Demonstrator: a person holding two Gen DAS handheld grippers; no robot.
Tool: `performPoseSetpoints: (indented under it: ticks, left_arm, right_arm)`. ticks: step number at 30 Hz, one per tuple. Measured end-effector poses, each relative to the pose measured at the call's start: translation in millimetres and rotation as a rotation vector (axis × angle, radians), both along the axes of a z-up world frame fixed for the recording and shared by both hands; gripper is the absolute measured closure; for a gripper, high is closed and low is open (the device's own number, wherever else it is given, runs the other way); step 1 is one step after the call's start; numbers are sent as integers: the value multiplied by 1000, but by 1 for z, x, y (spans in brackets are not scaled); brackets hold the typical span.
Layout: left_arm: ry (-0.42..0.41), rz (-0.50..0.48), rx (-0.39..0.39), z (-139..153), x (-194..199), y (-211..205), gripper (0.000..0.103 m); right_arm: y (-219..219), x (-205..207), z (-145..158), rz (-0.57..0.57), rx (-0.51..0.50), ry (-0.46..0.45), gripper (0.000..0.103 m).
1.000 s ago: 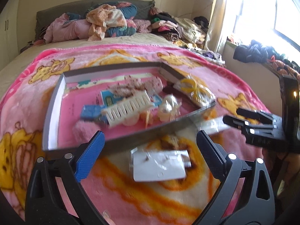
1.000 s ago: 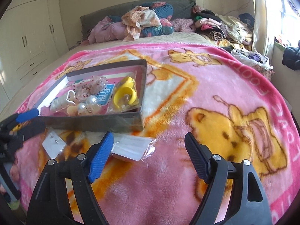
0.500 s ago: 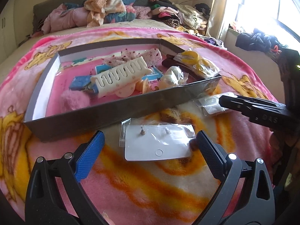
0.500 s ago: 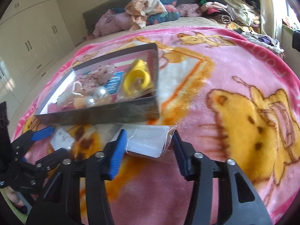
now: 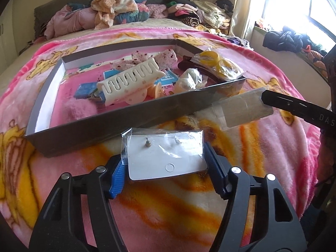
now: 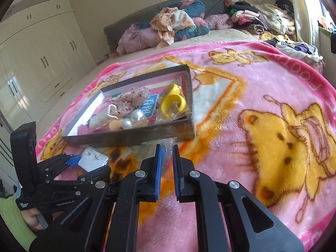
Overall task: Organize jewelry
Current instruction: 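Grasp the white earring card with the left tool while the right tool grasps the white packet, then carry the earring card and white packet into the tray and open both tools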
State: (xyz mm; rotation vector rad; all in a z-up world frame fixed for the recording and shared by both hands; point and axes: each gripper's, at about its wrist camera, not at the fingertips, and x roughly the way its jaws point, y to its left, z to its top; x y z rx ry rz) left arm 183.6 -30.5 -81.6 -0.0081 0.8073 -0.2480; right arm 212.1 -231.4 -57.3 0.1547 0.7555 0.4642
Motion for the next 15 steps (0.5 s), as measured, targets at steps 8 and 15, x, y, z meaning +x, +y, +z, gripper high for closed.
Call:
performPoseSetpoints:
  ticks: [8, 15]
  left_arm:
    - [-52, 5, -41, 27, -16, 11, 46]
    - [-120, 52, -54, 56, -12, 34, 46]
  right_arm:
    - [7, -19, 27, 27, 7, -74, 95]
    - [21, -23, 50, 45, 13, -135, 95]
